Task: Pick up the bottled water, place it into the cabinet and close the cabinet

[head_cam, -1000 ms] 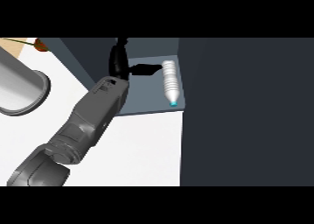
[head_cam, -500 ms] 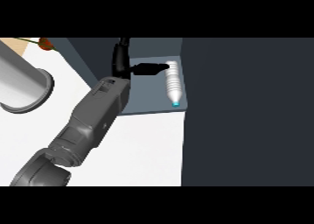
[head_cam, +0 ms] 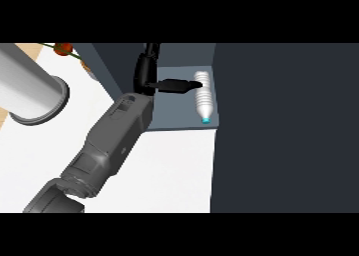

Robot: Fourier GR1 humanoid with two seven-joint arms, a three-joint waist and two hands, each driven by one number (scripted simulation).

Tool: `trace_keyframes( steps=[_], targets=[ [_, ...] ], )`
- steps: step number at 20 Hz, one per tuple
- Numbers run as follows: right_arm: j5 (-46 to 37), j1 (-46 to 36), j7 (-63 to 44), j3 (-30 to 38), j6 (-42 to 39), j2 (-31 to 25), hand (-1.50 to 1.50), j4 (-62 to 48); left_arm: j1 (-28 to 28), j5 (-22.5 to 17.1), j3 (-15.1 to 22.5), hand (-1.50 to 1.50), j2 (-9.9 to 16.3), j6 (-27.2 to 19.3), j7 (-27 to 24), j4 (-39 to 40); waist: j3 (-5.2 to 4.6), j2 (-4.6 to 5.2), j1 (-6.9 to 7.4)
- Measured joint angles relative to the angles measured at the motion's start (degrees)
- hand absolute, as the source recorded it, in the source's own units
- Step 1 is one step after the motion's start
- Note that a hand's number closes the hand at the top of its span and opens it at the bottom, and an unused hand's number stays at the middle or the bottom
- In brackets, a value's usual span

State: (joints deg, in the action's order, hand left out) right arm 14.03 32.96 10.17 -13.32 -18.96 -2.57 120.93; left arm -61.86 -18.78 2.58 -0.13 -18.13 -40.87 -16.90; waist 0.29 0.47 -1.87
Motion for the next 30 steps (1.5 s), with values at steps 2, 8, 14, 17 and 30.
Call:
trace_keyframes(
  steps=[2,8,14,17,30],
  targets=[
    [0.5,0.0,-1.0,0.2,0.4,-0.2,-1.50,0.8,1.1,-0.1,1.5,-1.50,0.0,0.9,0.2,-2.0,0.00,-0.06,0.35],
    [0.1,1.1,-1.1,0.2,1.3,0.1,-1.50,1.1,6.1,-2.1,5.3,-1.50,0.1,3.8,0.9,-8.6,0.00,-0.61,1.72],
    [-1.6,2.9,-0.7,-1.7,2.3,0.8,-1.50,2.3,13.4,-4.8,9.0,-1.50,0.1,6.5,7.3,-21.1,-0.16,-1.02,2.88],
    [-1.5,4.1,-0.7,-1.8,2.0,0.2,-1.50,3.2,18.3,-5.7,11.2,-1.50,0.1,5.9,9.8,-28.6,-0.13,-1.26,3.41],
    [-3.5,4.1,-0.3,-2.6,1.1,-1.6,-1.50,4.2,51.1,-5.1,22.9,-1.50,6.5,-0.2,22.2,-75.5,-0.23,-1.25,3.84]
  ],
)
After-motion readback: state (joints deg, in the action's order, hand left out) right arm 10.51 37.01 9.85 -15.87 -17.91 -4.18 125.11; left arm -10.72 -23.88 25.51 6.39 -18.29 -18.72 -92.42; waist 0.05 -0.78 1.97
